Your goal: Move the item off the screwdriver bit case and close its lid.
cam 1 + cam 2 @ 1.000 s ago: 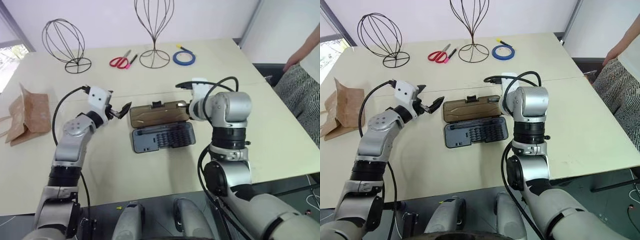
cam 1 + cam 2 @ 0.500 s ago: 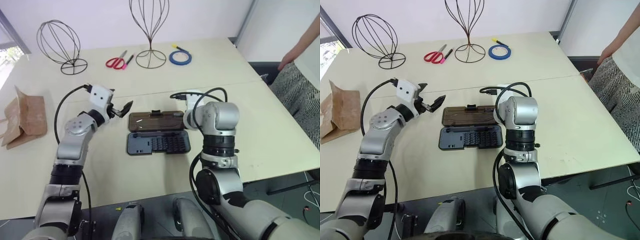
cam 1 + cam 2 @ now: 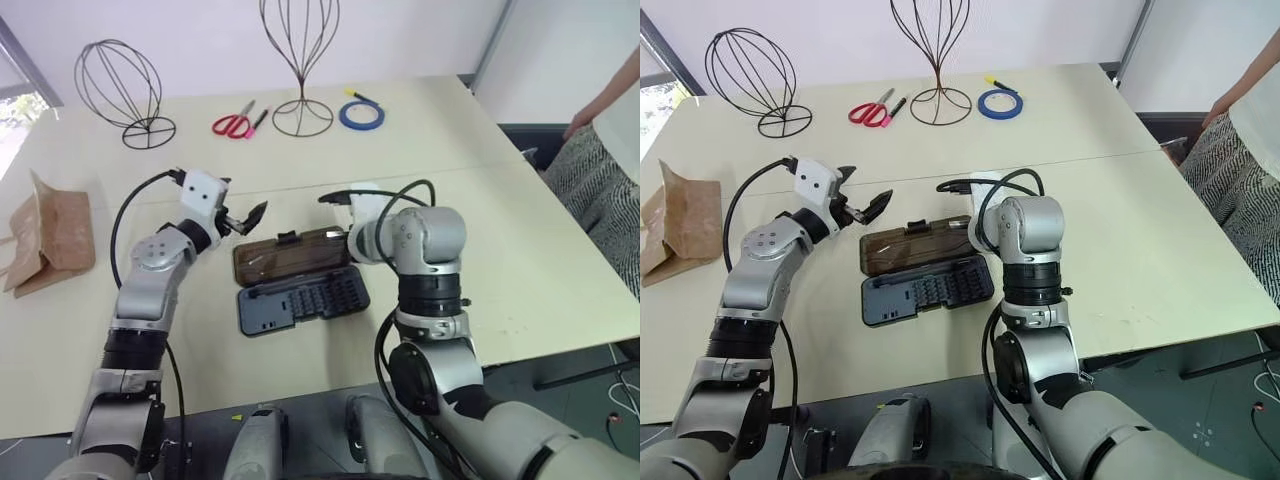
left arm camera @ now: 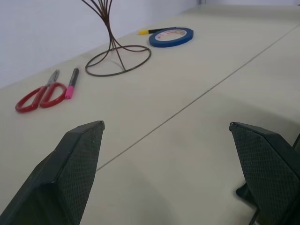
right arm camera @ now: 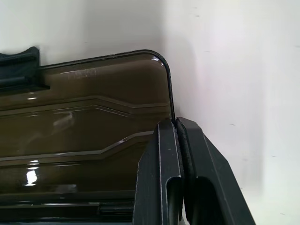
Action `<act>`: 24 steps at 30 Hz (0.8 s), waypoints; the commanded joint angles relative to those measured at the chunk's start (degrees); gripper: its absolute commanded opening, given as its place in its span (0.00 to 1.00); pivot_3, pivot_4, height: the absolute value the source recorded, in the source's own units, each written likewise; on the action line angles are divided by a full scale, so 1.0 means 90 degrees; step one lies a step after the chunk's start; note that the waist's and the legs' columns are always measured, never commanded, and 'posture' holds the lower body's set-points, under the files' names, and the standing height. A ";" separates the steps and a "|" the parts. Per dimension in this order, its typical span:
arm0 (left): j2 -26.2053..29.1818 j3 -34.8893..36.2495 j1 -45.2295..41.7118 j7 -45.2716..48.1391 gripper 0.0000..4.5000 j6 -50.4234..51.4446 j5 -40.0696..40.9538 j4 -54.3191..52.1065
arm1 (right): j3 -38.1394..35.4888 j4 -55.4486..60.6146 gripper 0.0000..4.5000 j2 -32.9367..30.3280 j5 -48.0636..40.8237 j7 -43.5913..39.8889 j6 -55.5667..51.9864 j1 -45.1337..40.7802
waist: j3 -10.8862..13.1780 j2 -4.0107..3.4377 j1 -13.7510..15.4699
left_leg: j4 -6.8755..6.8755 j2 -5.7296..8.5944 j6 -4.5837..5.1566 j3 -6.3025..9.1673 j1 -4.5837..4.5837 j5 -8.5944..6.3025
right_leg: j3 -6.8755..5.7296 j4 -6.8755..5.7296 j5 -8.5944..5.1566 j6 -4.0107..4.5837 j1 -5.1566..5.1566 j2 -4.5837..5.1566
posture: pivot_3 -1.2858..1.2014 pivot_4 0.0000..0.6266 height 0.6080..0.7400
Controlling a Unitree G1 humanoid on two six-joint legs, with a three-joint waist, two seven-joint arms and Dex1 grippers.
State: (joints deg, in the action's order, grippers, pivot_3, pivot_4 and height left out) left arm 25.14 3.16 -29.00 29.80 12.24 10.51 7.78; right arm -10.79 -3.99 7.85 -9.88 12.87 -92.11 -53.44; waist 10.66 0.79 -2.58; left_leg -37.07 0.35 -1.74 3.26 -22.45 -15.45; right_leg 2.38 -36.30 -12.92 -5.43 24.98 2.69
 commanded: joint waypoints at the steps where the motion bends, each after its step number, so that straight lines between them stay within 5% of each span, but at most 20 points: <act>1: 0.0007 0.0055 -0.0046 -0.0027 1.00 -0.0118 -0.0035 -0.0166 | 0.0064 0.0190 0.01 -0.0113 -0.0564 0.0351 -0.0044 -0.0024 | 0.0000 0.0000 0.0000 | 0.0000 0.0000 0.0000 0.0000 0.0000 0.0000 | 0.0000 0.0000 0.0000 0.0000 0.0000 0.0000 | 0.52 0.24 1.00; 24: -0.0069 -0.0047 -0.0244 0.0101 1.00 -0.0286 -0.0127 0.0140 | -0.0017 -0.0278 0.01 -0.1441 -0.6093 0.4686 -0.0044 0.0280 | 0.0001 0.0001 0.0002 | -0.0002 -0.0003 0.0004 -0.0001 -0.0003 0.0000 | -0.0001 0.0006 -0.0001 -0.0001 -0.0007 -0.0003 | 0.52 0.24 1.00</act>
State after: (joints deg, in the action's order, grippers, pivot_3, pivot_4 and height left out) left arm 24.49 2.84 -30.00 30.44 11.06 9.63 9.67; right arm -11.32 -6.65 -4.93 -60.61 53.30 -92.12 -49.73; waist 10.66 0.80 -2.56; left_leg -37.09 0.32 -1.70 3.25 -22.48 -15.45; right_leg 2.37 -36.25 -12.93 -5.44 24.92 2.66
